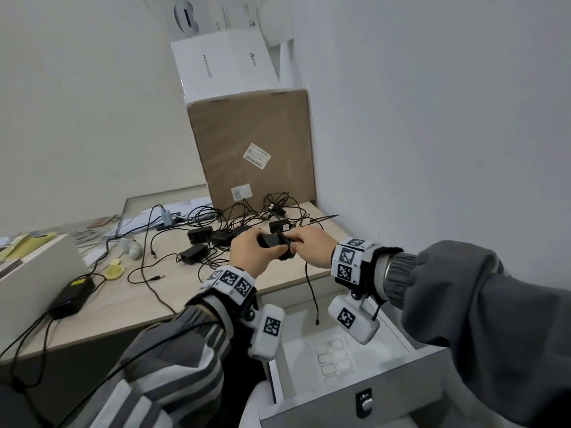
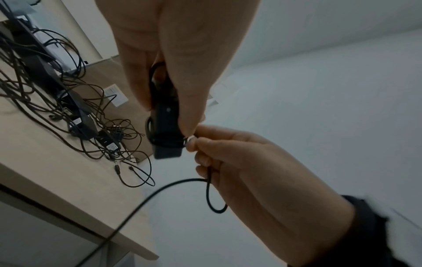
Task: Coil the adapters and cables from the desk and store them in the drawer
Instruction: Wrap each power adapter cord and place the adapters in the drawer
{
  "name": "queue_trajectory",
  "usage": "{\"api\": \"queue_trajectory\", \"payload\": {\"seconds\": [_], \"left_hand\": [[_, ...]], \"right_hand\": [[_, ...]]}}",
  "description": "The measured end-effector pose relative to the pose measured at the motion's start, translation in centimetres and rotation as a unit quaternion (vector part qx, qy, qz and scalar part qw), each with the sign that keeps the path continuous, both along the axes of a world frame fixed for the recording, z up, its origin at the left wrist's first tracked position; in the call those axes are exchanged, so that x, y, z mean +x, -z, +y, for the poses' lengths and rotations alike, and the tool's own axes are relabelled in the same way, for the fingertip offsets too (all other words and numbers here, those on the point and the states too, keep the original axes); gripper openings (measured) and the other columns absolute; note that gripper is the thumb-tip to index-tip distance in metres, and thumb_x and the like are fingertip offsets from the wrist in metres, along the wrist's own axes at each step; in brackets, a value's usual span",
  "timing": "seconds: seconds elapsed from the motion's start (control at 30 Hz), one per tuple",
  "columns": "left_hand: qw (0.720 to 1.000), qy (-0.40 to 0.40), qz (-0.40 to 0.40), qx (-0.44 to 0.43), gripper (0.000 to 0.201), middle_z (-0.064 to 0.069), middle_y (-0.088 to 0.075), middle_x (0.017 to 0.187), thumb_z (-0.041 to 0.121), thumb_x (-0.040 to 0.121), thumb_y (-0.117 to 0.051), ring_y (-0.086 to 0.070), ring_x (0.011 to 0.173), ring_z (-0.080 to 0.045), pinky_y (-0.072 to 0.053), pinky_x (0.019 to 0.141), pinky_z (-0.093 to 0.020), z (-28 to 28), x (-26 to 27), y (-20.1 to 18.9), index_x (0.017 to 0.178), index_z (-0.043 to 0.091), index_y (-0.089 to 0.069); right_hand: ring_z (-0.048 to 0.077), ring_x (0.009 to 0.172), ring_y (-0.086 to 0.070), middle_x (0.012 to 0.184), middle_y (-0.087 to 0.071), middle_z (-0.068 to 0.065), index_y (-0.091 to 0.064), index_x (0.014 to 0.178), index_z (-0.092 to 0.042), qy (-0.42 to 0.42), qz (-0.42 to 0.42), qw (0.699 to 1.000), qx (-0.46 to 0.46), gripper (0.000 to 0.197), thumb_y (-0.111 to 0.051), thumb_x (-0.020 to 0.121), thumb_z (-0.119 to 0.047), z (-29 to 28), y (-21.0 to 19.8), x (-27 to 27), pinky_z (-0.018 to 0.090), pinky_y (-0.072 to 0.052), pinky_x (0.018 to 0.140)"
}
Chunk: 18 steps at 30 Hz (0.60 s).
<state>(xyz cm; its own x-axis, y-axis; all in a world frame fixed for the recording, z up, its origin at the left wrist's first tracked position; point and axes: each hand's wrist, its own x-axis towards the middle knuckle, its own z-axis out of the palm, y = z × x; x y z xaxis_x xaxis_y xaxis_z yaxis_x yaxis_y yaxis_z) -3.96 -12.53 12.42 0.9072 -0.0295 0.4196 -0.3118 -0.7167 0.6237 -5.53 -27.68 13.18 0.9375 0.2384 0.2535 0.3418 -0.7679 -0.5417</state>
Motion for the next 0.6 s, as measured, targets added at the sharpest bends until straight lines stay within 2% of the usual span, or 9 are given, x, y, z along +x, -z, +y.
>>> {"api": "queue_trajectory", "payload": {"seconds": [0.07, 0.1, 0.17, 0.23, 0.3, 0.37, 0.43, 0.53, 0.6], "left_hand": [[0.997, -0.053, -0.011, -0.057, 0.04, 0.001, -0.063, 0.089, 0.039, 0.074, -0.078, -0.058, 0.083, -0.016, -0.042, 0.07, -0.025, 0.2, 0.6, 0.2, 0.099, 0.012, -0.064], [0.993, -0.076, -0.006, -0.094, 0.042, 0.0, -0.065, 0.091, 0.041, 0.074, -0.078, -0.058, 0.084, -0.016, -0.042, 0.071, -0.025, 0.5, 0.9, 0.3, 0.101, 0.011, -0.064], [0.971, -0.114, 0.016, -0.209, 0.051, -0.001, -0.068, 0.095, 0.046, 0.07, -0.079, -0.063, 0.087, -0.018, -0.049, 0.078, -0.029, 1.2, 1.8, 0.4, 0.103, 0.01, -0.066], [0.909, -0.103, 0.047, -0.402, 0.051, -0.006, -0.069, 0.098, 0.045, 0.068, -0.08, -0.067, 0.086, -0.019, -0.056, 0.078, -0.032, 2.0, 2.0, -0.1, 0.1, 0.008, -0.065], [0.838, -0.043, 0.067, -0.539, 0.038, -0.011, -0.066, 0.101, 0.029, 0.079, -0.077, -0.067, 0.086, -0.018, -0.057, 0.064, -0.019, 2.6, 1.6, -1.0, 0.101, 0.002, -0.063], [0.824, 0.028, 0.083, -0.559, 0.03, -0.013, -0.064, 0.099, 0.022, 0.086, -0.07, -0.064, 0.087, -0.016, -0.053, 0.059, -0.011, 3.0, 0.6, -1.9, 0.101, -0.002, -0.064], [0.823, 0.119, 0.115, -0.544, 0.024, -0.012, -0.063, 0.099, 0.025, 0.089, -0.066, -0.063, 0.087, -0.015, -0.053, 0.064, -0.014, 3.2, -0.3, -2.4, 0.097, 0.002, -0.065], [0.835, 0.236, 0.19, -0.46, 0.021, -0.01, -0.061, 0.097, 0.026, 0.09, -0.061, -0.061, 0.074, -0.01, -0.052, 0.065, -0.014, 3.1, -1.2, -2.2, 0.099, 0.007, -0.064], [0.856, 0.291, 0.222, -0.366, 0.021, -0.008, -0.061, 0.094, 0.021, 0.089, -0.061, -0.058, 0.076, -0.011, -0.051, 0.064, -0.015, 2.8, -1.7, -1.8, 0.102, 0.007, -0.067]], "right_hand": [[0.023, 0.101, -0.054, 0.115, -0.064, 0.012, -0.057, 0.128, -0.011, 0.011, -0.009, 1.0, 0.021, 0.038, -0.043, 0.093, -0.005, 0.5, 0.3, 0.1, 0.023, -0.035, 0.078], [0.022, 0.099, -0.053, 0.113, -0.064, 0.012, -0.053, 0.133, -0.012, 0.015, -0.011, 0.999, 0.036, 0.041, -0.042, 0.094, -0.005, 0.6, 0.5, 0.1, 0.021, -0.033, 0.079], [0.017, 0.087, -0.05, 0.093, -0.062, 0.007, -0.056, 0.127, -0.012, 0.01, -0.014, 0.998, 0.055, 0.038, -0.039, 0.094, -0.004, 0.8, 1.2, 0.0, 0.024, -0.034, 0.076], [0.013, 0.077, -0.05, 0.077, -0.058, 0.0, -0.061, 0.114, -0.01, -0.009, -0.013, 0.997, 0.069, 0.03, -0.039, 0.095, -0.004, 0.8, 2.3, -0.2, 0.025, -0.038, 0.072], [0.001, 0.061, -0.05, 0.066, -0.055, -0.003, -0.062, 0.108, -0.009, -0.029, -0.002, 0.995, 0.095, 0.027, -0.038, 0.097, -0.005, 0.8, 3.4, -0.5, 0.014, -0.037, 0.06], [-0.004, 0.048, -0.047, 0.062, -0.053, -0.005, -0.064, 0.108, -0.012, -0.031, -0.002, 0.992, 0.121, 0.028, -0.039, 0.098, -0.007, 0.5, 4.2, -0.4, 0.01, -0.034, 0.053], [-0.005, 0.046, -0.046, 0.06, -0.053, -0.005, -0.066, 0.108, -0.013, -0.026, -0.007, 0.991, 0.135, 0.027, -0.041, 0.098, -0.008, -0.2, 4.4, 0.0, 0.01, -0.034, 0.053], [-0.005, 0.05, -0.048, 0.058, -0.055, -0.007, -0.068, 0.104, -0.012, -0.053, 0.004, 0.992, 0.116, 0.024, -0.045, 0.097, -0.008, -1.6, 3.9, 0.5, 0.01, -0.033, 0.055], [-0.003, 0.049, -0.047, 0.057, -0.054, -0.008, -0.071, 0.091, -0.008, -0.06, 0.007, 0.993, 0.099, 0.022, -0.05, 0.095, -0.012, -2.7, 3.3, 0.8, 0.013, -0.032, 0.055]]}}
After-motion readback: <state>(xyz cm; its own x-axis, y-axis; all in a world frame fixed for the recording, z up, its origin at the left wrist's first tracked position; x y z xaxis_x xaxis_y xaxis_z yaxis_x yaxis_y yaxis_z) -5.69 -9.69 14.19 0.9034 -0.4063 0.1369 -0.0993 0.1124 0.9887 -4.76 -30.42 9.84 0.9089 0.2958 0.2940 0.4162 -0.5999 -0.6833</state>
